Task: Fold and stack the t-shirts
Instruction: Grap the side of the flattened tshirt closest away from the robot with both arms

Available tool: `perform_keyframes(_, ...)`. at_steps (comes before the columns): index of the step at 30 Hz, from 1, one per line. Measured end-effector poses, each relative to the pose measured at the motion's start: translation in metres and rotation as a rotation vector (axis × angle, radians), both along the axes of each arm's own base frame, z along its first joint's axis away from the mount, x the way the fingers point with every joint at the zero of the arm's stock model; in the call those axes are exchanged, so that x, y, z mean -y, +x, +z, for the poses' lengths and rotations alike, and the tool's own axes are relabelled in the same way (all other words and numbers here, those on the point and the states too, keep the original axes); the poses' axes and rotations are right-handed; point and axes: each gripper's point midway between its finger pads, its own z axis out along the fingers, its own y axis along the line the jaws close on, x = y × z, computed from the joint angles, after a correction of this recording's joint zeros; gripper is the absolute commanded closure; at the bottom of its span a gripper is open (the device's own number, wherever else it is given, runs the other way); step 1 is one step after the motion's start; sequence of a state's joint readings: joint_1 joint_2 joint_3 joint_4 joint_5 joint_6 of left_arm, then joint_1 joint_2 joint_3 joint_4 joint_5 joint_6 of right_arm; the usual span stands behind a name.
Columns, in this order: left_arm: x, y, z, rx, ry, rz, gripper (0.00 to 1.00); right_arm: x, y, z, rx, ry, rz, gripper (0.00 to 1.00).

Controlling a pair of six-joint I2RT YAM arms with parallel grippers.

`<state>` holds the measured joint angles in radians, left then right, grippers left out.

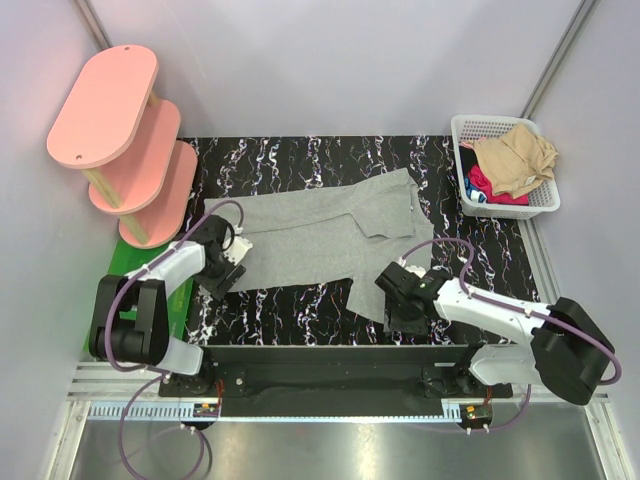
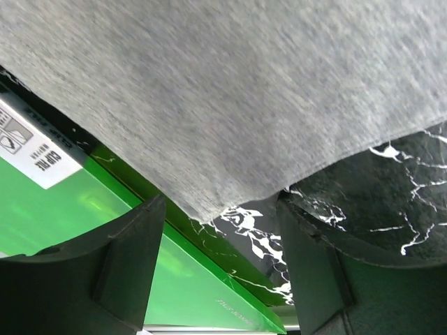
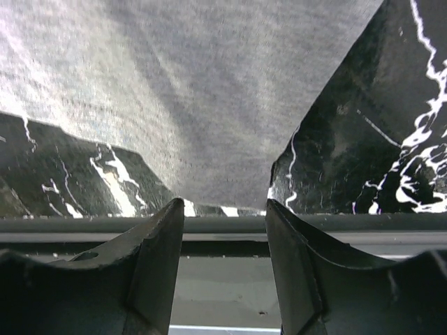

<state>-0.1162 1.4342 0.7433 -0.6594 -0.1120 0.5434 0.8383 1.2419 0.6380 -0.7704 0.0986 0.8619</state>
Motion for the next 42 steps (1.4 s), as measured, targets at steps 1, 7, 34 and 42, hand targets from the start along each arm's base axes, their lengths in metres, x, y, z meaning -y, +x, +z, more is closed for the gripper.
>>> perform_keyframes(1,0.0,0.001,0.0,-0.004,0.001,0.001,0.31,0.0,0.001,-0.001,0.005,-0.003,-0.005,0.42)
perform_keyframes(7,0.0,0.01,0.0,-0.012,0.009,0.006,0.32,-0.001,0.007,-0.001,0.023,-0.008,-0.013,0.43)
perform_keyframes(34,0.001,0.021,-0.006,-0.014,0.003,0.017,0.91,0.004,0.025,-0.008,0.038,-0.134,-0.006,0.95)
perform_keyframes(42,0.0,0.025,-0.006,-0.005,0.008,0.022,0.99,0.002,0.026,0.001,0.06,-0.105,-0.008,1.0)
